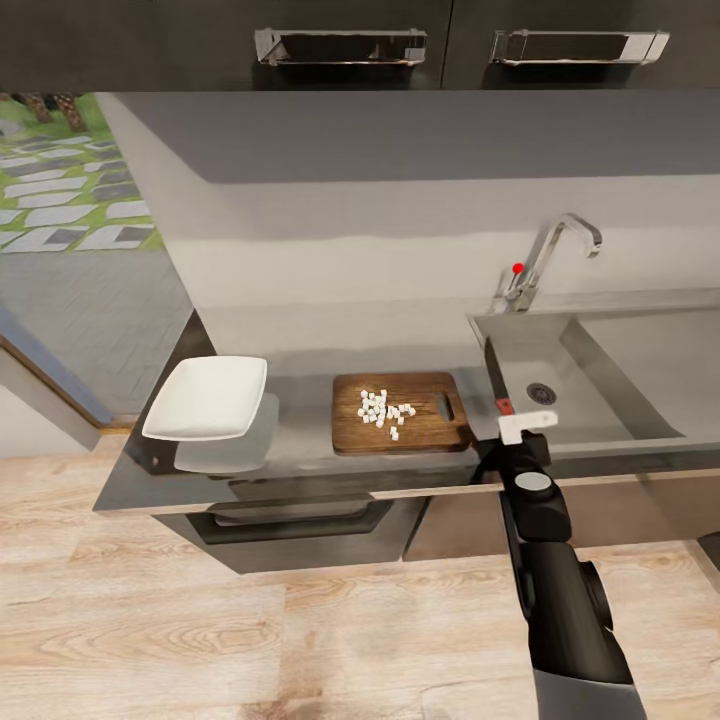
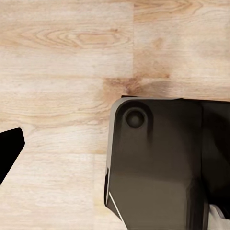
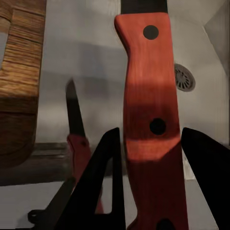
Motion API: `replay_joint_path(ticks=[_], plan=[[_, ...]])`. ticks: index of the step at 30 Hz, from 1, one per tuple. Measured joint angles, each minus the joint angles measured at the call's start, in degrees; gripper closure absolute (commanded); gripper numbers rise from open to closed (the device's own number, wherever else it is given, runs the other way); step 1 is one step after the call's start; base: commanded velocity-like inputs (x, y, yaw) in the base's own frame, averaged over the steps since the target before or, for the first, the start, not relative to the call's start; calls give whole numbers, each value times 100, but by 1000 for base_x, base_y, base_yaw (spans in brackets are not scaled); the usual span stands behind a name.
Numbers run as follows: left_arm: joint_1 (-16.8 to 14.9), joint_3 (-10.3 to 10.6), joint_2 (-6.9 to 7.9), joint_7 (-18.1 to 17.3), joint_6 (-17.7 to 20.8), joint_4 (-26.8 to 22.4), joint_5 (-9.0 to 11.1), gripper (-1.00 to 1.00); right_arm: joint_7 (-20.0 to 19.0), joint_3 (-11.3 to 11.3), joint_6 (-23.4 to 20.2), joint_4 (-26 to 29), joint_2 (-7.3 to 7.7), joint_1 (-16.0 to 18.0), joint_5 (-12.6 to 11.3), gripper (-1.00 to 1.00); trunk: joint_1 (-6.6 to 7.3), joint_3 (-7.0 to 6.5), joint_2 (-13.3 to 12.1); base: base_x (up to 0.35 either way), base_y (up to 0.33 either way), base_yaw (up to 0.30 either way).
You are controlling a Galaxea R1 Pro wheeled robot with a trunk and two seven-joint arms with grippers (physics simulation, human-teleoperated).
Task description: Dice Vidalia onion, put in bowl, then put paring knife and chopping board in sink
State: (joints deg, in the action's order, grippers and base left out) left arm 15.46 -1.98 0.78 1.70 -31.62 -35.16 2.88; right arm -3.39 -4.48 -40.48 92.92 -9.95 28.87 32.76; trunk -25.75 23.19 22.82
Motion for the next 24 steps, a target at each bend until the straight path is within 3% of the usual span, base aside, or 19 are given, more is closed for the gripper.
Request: replay_joint_path(ticks=[4,7,10,24], plan=[[-1,0,-9,7,6,26,0,-100,4,-86,84,-4,0,0,-49,100,0,-18,0,0,-28,0],[-1,0,-13,13,12,61,0,-100,-10,-576,208,-8,0,-1,-418,100,0,-44,0,0,-114,0],[-3,1,-10,14,16,91,0,-100,14,-777,399,-9,0,0,-679,100,1,-71,1,37,-148,0],[-20,2,-3,23,13,143,0,-100,28,-779,354,-9,-1,0,-740,100,2,-120,0,136,-230,0]])
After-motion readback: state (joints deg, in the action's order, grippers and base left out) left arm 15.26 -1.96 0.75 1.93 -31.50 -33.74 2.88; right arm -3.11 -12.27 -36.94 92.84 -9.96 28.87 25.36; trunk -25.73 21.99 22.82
